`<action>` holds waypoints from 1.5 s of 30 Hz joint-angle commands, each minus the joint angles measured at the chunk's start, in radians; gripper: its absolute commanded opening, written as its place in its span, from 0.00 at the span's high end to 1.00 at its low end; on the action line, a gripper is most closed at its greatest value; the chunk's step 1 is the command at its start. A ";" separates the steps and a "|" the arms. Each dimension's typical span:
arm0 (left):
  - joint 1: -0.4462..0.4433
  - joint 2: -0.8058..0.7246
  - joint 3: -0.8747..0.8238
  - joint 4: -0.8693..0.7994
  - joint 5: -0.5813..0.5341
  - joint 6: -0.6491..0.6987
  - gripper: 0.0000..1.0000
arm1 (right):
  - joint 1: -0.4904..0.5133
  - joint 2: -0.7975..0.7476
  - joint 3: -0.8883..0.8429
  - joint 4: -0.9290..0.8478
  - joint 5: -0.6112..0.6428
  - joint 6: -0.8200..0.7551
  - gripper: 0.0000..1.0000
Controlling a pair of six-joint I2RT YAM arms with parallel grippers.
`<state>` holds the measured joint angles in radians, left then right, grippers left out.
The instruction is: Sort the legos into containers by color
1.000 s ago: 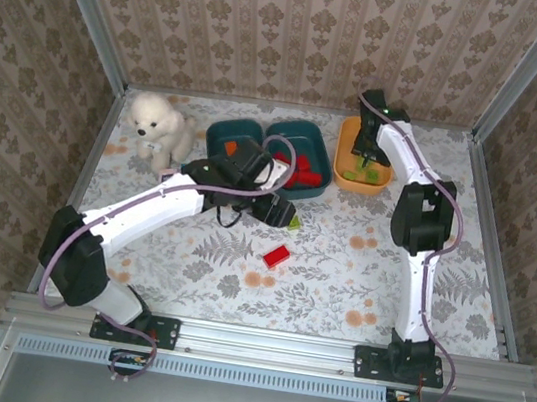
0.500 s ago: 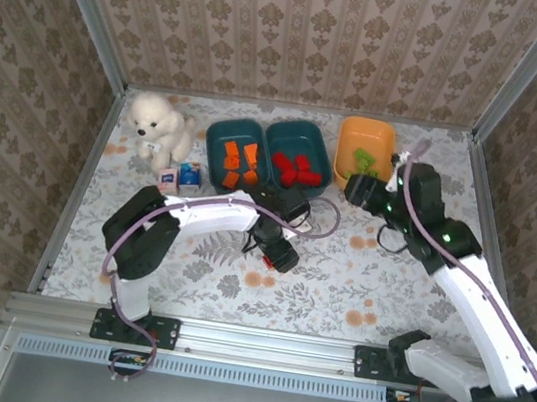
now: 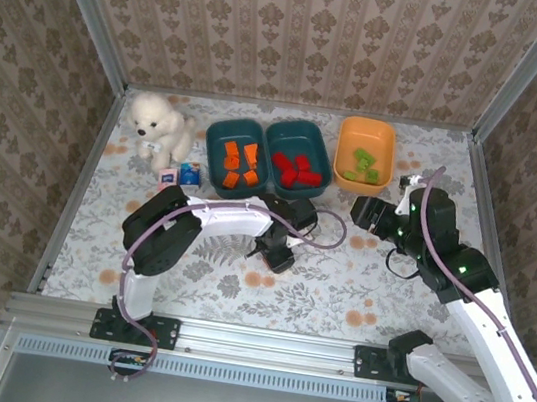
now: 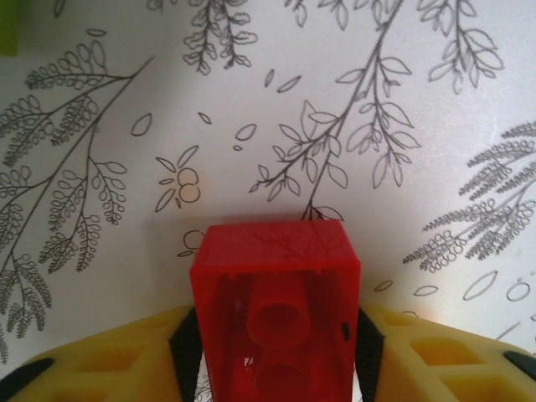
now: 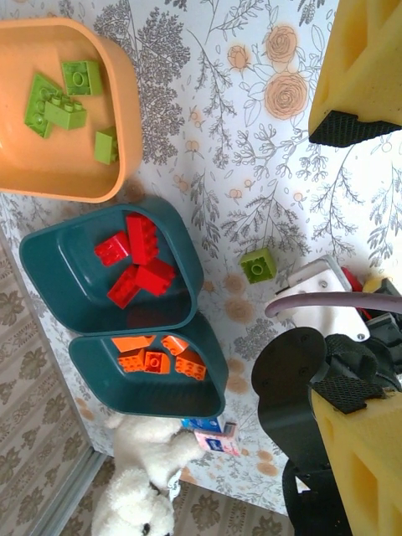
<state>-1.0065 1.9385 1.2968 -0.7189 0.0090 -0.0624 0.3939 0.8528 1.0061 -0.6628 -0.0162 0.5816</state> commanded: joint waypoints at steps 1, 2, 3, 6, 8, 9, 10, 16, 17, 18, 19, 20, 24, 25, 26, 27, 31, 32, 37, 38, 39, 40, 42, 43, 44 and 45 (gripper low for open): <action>-0.007 0.029 0.003 -0.015 -0.018 0.005 0.57 | 0.007 0.002 0.010 -0.024 -0.025 0.010 0.24; -0.010 0.031 0.001 -0.017 -0.028 0.006 0.58 | 0.007 0.002 0.012 -0.026 -0.024 0.006 0.24; -0.013 0.031 0.002 -0.019 -0.042 0.005 0.62 | 0.007 0.003 0.014 -0.028 -0.024 0.004 0.24; -0.017 0.023 0.015 -0.035 -0.073 -0.001 0.68 | 0.007 0.007 0.018 -0.033 -0.024 0.000 0.24; -0.017 0.007 0.036 -0.052 -0.089 -0.007 0.72 | 0.007 0.009 0.020 -0.034 -0.022 -0.002 0.25; -0.017 -0.009 0.051 -0.063 -0.098 -0.011 0.73 | 0.007 0.010 0.023 -0.035 -0.024 -0.001 0.25; -0.014 -0.025 0.074 -0.078 -0.107 -0.017 0.74 | 0.007 0.010 0.026 -0.036 -0.024 -0.004 0.25; 0.083 -0.107 0.273 -0.129 -0.075 -0.098 0.75 | 0.007 0.021 0.043 -0.049 -0.015 -0.021 0.25; 0.109 -0.107 0.309 -0.127 -0.054 -0.110 0.75 | 0.007 0.026 0.046 -0.048 -0.017 -0.025 0.25; 0.140 -0.101 0.352 -0.121 -0.030 -0.125 0.75 | 0.007 0.037 0.049 -0.051 -0.021 -0.028 0.25; 0.174 -0.089 0.393 -0.110 -0.008 -0.142 0.75 | 0.007 0.048 0.053 -0.047 -0.029 -0.032 0.25; 0.200 -0.076 0.427 -0.096 0.020 -0.157 0.75 | 0.007 0.060 0.057 -0.044 -0.039 -0.034 0.25; 0.309 0.038 0.578 -0.015 0.130 -0.220 0.75 | 0.007 0.137 0.079 -0.019 -0.104 -0.035 0.25; 0.329 0.076 0.623 0.007 0.150 -0.230 0.75 | 0.006 0.161 0.086 -0.013 -0.124 -0.034 0.25; 0.345 0.122 0.667 0.025 0.162 -0.241 0.76 | 0.006 0.179 0.088 0.001 -0.148 -0.031 0.25; 0.360 0.160 0.720 0.037 0.172 -0.253 0.76 | 0.007 0.191 0.085 0.019 -0.166 -0.026 0.25; 0.416 0.345 0.921 0.112 0.230 -0.347 0.76 | 0.006 0.257 0.088 0.064 -0.221 -0.009 0.25; 0.427 0.381 0.958 0.129 0.241 -0.368 0.76 | 0.005 0.273 0.092 0.065 -0.229 -0.007 0.25; 0.471 0.558 1.124 0.175 0.257 -0.476 0.76 | 0.006 0.323 0.098 0.099 -0.246 0.016 0.26; 0.474 0.581 1.148 0.174 0.254 -0.485 0.76 | 0.007 0.326 0.101 0.104 -0.246 0.021 0.26; 0.477 0.605 1.165 0.179 0.251 -0.497 0.76 | 0.006 0.329 0.105 0.106 -0.246 0.024 0.26; 0.480 0.623 1.168 0.189 0.250 -0.511 0.76 | 0.006 0.331 0.109 0.104 -0.247 0.024 0.26; 0.483 0.646 1.169 0.206 0.246 -0.537 0.76 | 0.006 0.332 0.113 0.096 -0.245 0.019 0.26; 0.485 0.660 1.168 0.207 0.240 -0.550 0.76 | 0.007 0.330 0.112 0.091 -0.242 0.016 0.26; 0.486 0.668 1.169 0.207 0.233 -0.563 0.76 | 0.005 0.327 0.111 0.087 -0.241 0.015 0.25; 0.487 0.677 1.168 0.206 0.228 -0.571 0.76 | 0.005 0.325 0.109 0.082 -0.239 0.014 0.25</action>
<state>-0.5213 2.6106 2.4233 -0.5495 0.2356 -0.5690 0.3939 1.1847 1.0878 -0.5812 -0.2405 0.5838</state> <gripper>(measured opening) 0.328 0.745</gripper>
